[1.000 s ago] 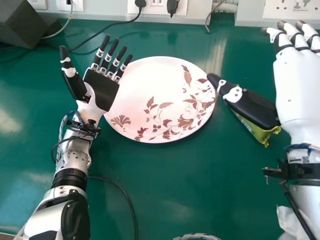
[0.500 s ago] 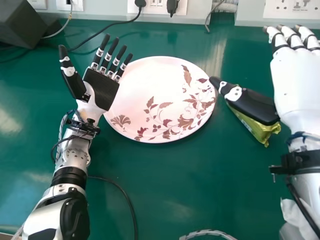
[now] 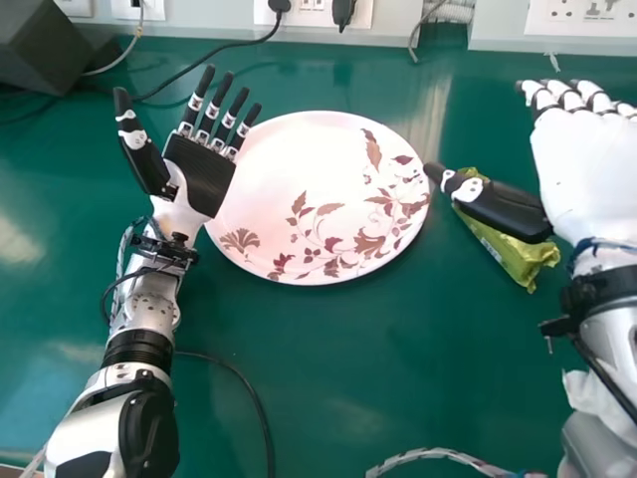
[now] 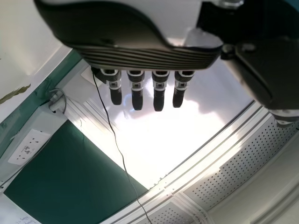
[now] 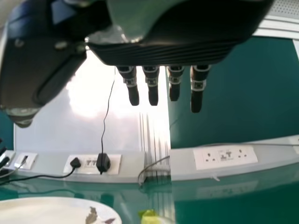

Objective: Pick up biscuit and place it in the plate

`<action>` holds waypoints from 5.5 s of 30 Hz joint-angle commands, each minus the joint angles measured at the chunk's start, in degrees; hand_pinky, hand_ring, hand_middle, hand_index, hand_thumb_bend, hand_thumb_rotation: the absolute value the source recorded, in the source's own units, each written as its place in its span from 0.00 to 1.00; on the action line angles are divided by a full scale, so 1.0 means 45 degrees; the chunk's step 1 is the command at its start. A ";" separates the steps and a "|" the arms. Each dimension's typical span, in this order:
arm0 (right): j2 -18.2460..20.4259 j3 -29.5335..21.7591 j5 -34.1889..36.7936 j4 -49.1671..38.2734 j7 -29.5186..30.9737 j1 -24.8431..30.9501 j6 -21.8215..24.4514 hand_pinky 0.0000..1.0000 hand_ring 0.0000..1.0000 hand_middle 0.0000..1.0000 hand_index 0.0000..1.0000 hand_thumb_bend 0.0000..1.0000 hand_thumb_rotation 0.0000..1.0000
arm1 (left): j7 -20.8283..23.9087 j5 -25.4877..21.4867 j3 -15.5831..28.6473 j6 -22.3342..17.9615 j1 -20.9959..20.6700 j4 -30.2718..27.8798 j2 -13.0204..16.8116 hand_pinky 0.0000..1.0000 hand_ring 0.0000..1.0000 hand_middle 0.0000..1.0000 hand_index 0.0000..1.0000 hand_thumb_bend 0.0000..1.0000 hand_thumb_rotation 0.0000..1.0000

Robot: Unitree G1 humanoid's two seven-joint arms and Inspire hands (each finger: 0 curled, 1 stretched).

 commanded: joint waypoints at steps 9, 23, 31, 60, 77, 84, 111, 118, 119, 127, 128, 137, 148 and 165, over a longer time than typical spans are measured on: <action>-0.0844 -0.0085 0.0527 0.1001 -0.0285 0.0154 0.0495 0.86 0.92 1.00 1.00 1.00 0.41 | 0.0180 -0.0045 0.0100 0.0099 0.0363 -0.0014 -0.0063 1.00 0.99 1.00 1.00 1.00 0.59; -0.1464 0.0192 0.0544 0.1996 -0.0397 0.0483 0.0989 0.87 0.93 1.00 1.00 1.00 0.39 | 0.0132 -0.0195 0.0234 0.0360 0.0378 -0.0075 -0.0041 1.00 0.98 1.00 1.00 1.00 0.62; -0.1923 0.0366 0.0616 0.2544 -0.0473 0.0689 0.1112 0.88 0.93 1.00 1.00 1.00 0.39 | 0.0201 -0.0169 0.0274 0.0261 0.0402 -0.0167 -0.0117 1.00 0.99 1.00 1.00 1.00 0.62; -0.3307 0.0957 0.1727 0.4460 -0.1585 0.1313 0.1780 0.88 0.94 1.00 1.00 1.00 0.37 | 0.0026 -0.0480 0.0497 0.0568 0.0462 -0.0347 -0.0196 1.00 0.96 0.99 1.00 1.00 0.58; -0.3929 0.1323 0.1985 0.5523 -0.1743 0.1468 0.2528 0.87 0.92 1.00 1.00 1.00 0.35 | -0.0112 -0.0826 0.0577 0.1006 0.0583 -0.0614 -0.0204 1.00 0.97 0.99 1.00 1.00 0.56; -0.4222 0.1385 0.2223 0.6219 -0.2265 0.1542 0.2787 0.83 0.91 1.00 1.00 1.00 0.35 | -0.0246 -0.1028 0.0689 0.1131 0.0559 -0.0557 -0.0169 1.00 0.96 0.99 1.00 1.00 0.56; -0.3372 0.2630 0.0246 0.7492 -0.5708 0.1580 0.5409 0.62 0.75 0.93 0.97 1.00 0.29 | 0.0298 -0.1438 0.1048 0.1418 0.0529 -0.0906 -0.0391 0.97 0.85 0.92 0.97 1.00 0.47; -0.3560 0.2570 0.0407 0.7281 -0.5670 0.1669 0.5339 0.59 0.69 0.90 0.94 1.00 0.11 | 0.0795 -0.1945 0.1285 0.2311 0.0531 -0.1240 -0.0477 0.99 0.86 0.92 0.98 1.00 0.48; -0.3621 0.2546 0.0491 0.7232 -0.5657 0.1691 0.5278 0.58 0.68 0.90 0.94 1.00 0.07 | 0.0928 -0.2011 0.1298 0.2470 0.0551 -0.1341 -0.0492 0.98 0.86 0.92 0.98 1.00 0.48; -0.4469 0.2338 0.2149 0.6889 -0.4970 0.2029 0.4369 0.53 0.64 0.88 0.94 1.00 0.00 | 0.1627 -0.2633 0.1459 0.3581 0.0788 -0.2104 -0.0681 0.95 0.86 0.93 1.00 1.00 0.48; -0.4602 0.2318 0.2358 0.6879 -0.4811 0.2079 0.4252 0.53 0.64 0.88 0.94 1.00 0.00 | 0.1656 -0.2684 0.1461 0.3638 0.0824 -0.2178 -0.0697 0.95 0.86 0.93 1.00 1.00 0.48; -0.5564 0.2474 0.3056 0.6720 -0.3194 0.2177 0.3885 0.52 0.64 0.88 0.95 1.00 0.00 | 0.1965 -0.2733 0.1432 0.3656 0.1056 -0.2634 -0.0840 0.95 0.87 0.93 1.00 1.00 0.48; -0.5878 0.2637 0.2896 0.6778 -0.3209 0.2484 0.3913 0.48 0.60 0.86 0.94 1.00 0.00 | 0.2450 -0.3118 0.1501 0.4035 0.1277 -0.3020 -0.0998 0.94 0.86 0.92 0.98 1.00 0.46; -0.5633 0.2527 0.2579 0.6807 -0.3893 0.2844 0.4545 0.31 0.39 0.69 0.79 0.91 0.00 | 0.3231 -0.4315 0.2029 0.5592 0.1280 -0.2979 -0.0940 0.89 0.84 0.92 0.99 1.00 0.37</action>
